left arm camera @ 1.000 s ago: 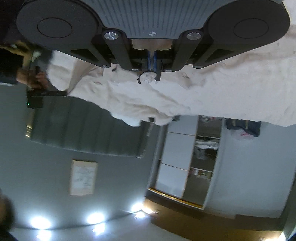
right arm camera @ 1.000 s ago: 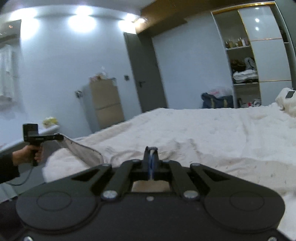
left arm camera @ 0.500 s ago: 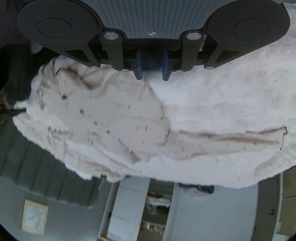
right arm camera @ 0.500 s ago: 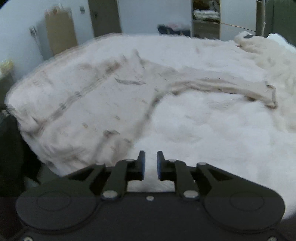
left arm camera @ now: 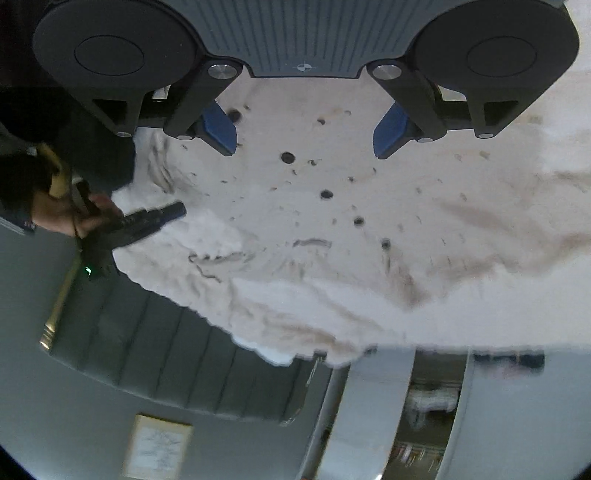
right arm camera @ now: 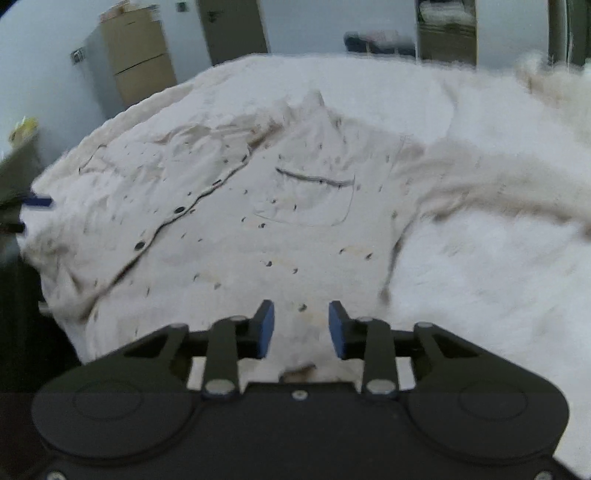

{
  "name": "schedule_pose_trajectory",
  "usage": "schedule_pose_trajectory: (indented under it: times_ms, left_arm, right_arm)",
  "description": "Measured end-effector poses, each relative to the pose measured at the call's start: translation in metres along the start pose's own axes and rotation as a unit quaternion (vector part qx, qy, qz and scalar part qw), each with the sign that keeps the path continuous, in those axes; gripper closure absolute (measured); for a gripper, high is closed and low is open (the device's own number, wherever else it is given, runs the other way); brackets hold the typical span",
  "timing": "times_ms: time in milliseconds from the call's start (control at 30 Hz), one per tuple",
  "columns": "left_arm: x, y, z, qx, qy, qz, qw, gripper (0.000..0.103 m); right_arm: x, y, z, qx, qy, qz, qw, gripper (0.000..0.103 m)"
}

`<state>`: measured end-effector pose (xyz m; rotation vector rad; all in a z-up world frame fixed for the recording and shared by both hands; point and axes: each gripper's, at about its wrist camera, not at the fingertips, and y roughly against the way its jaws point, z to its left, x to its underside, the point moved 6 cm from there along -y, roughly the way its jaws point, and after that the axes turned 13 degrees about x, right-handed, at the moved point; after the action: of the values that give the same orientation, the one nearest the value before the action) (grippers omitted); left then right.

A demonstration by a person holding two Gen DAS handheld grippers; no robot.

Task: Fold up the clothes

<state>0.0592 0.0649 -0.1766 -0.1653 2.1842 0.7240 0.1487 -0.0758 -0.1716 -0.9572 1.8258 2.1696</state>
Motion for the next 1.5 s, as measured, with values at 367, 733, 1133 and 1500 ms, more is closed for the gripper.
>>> schedule_pose_trajectory:
  times_ms: [367, 733, 1133, 1500]
  left_arm:
    - [0.055, -0.005, -0.083, 0.216, 0.007, 0.110, 0.9702, 0.051]
    - [0.069, -0.048, -0.129, -0.009, -0.166, 0.190, 0.9677, 0.025]
    - [0.050, -0.073, -0.125, 0.007, -0.083, 0.115, 0.9899, 0.089]
    - [0.029, -0.010, -0.110, -0.062, -0.106, 0.100, 0.9873, 0.021]
  right_arm:
    - [0.052, 0.077, 0.018, -0.033, 0.155, 0.082, 0.984, 0.069]
    - [0.080, 0.000, 0.185, -0.001, 0.338, 0.018, 0.941, 0.073]
    - [0.091, 0.056, 0.078, 0.099, 0.167, 0.084, 0.977, 0.066]
    - [0.110, 0.039, 0.066, 0.110, 0.179, 0.083, 0.974, 0.067]
